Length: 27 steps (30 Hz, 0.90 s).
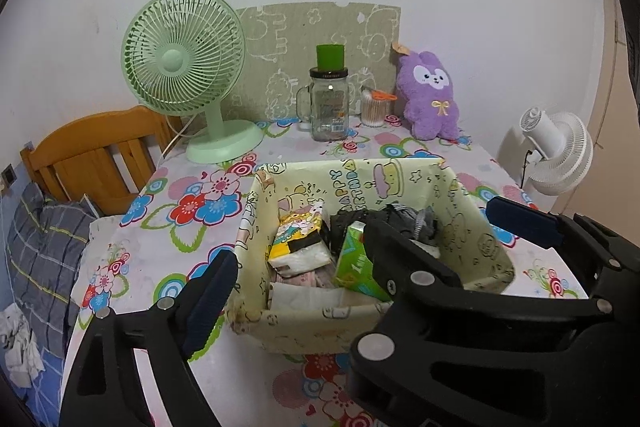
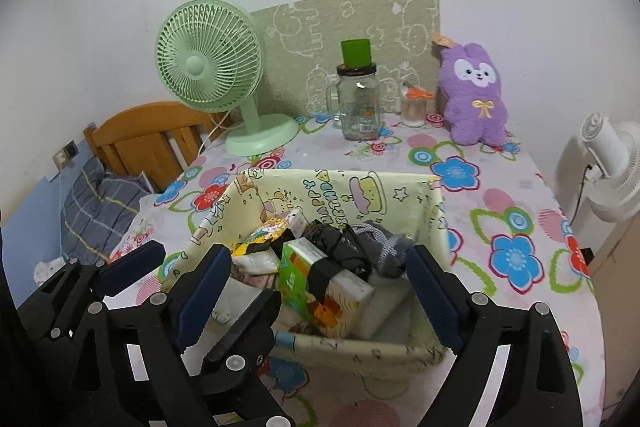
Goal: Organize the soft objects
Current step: 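Lift both open grippers out of the basket and back away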
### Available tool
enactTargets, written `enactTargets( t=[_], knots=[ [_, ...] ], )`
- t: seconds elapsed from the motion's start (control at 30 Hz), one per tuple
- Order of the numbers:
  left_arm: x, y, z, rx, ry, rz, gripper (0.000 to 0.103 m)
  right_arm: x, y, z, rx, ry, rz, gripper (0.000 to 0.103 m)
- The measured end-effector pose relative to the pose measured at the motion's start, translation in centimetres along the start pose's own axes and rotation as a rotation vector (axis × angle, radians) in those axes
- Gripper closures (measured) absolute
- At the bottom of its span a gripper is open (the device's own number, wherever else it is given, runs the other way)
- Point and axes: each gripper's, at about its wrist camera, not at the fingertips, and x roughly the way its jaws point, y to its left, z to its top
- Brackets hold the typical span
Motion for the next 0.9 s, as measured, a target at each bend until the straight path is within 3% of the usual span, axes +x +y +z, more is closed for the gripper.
enactTargets(
  t=[0.9],
  knots=[
    [-10.3,-1.9,-1.3,0.019,-0.179,-0.04,0.0,-12.4,0.1,-1.8,0.0,-0.18,-0.15,0.0]
  ],
)
